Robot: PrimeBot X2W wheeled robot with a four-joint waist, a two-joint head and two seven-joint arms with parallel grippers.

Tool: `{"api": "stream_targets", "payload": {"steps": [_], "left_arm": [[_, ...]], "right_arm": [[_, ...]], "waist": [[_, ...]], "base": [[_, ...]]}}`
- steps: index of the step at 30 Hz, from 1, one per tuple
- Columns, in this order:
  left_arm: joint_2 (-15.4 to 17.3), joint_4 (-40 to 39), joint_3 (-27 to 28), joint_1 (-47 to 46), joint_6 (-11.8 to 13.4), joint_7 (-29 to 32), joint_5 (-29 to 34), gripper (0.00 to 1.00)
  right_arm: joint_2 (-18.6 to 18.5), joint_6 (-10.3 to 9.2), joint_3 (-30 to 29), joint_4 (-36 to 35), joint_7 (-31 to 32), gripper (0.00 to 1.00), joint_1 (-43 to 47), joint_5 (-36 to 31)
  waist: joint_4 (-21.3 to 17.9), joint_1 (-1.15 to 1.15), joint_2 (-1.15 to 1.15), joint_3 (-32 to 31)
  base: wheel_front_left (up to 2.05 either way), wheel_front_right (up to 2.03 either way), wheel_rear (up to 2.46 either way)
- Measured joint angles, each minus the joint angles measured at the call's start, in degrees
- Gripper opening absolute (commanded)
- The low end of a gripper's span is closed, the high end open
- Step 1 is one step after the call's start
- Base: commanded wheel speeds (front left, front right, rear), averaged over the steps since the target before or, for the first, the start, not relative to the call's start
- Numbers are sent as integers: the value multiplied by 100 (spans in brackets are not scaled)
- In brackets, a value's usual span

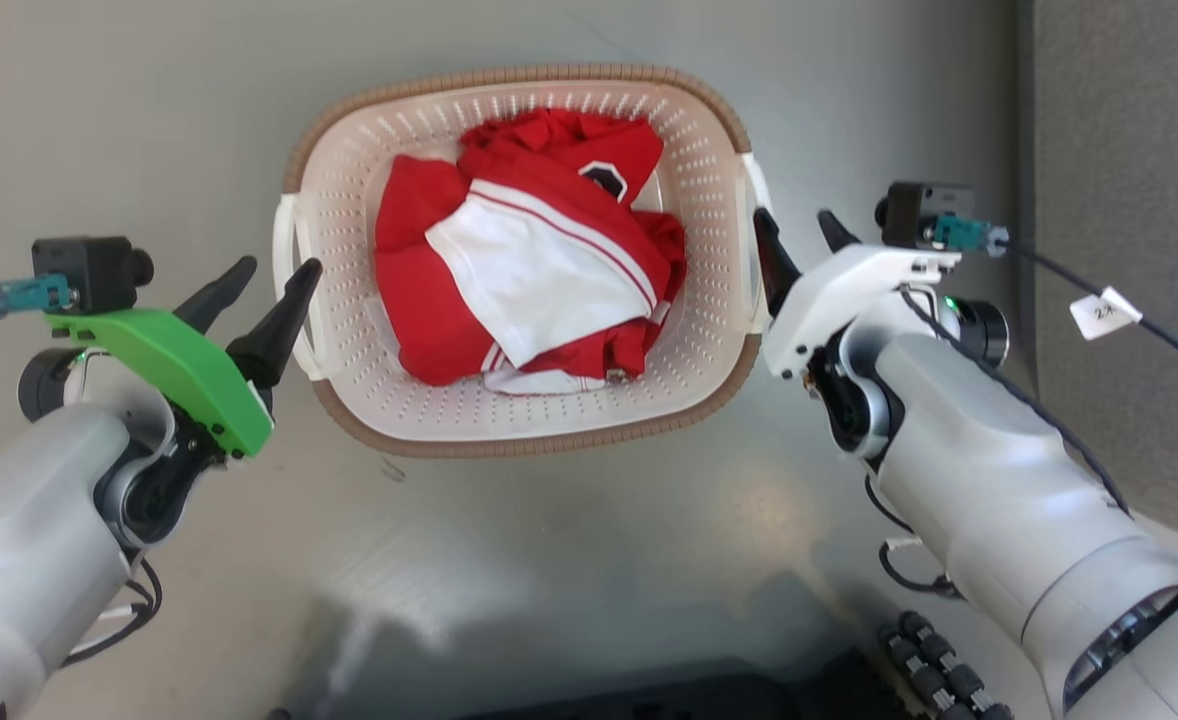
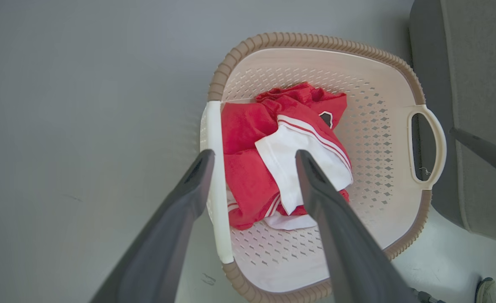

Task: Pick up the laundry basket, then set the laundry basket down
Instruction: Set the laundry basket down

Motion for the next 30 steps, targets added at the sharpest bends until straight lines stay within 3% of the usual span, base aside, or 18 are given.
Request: {"api": "stream_targets", "payload": {"steps": [17,30], "left_arm": [[-100,7,35,471,0,-149,354,100],[-143,57,1277,1016,0,-149,940,100]], "right_arm": [[2,0,-410,-312,0,100,542,-753],[-4,0,-1123,-747,-4,100,1161,-1312]], "waist": [[-52,0,0,-1304],[25,-1,0,-2359]], "base": [[0,0,0],[0,0,0]]}}
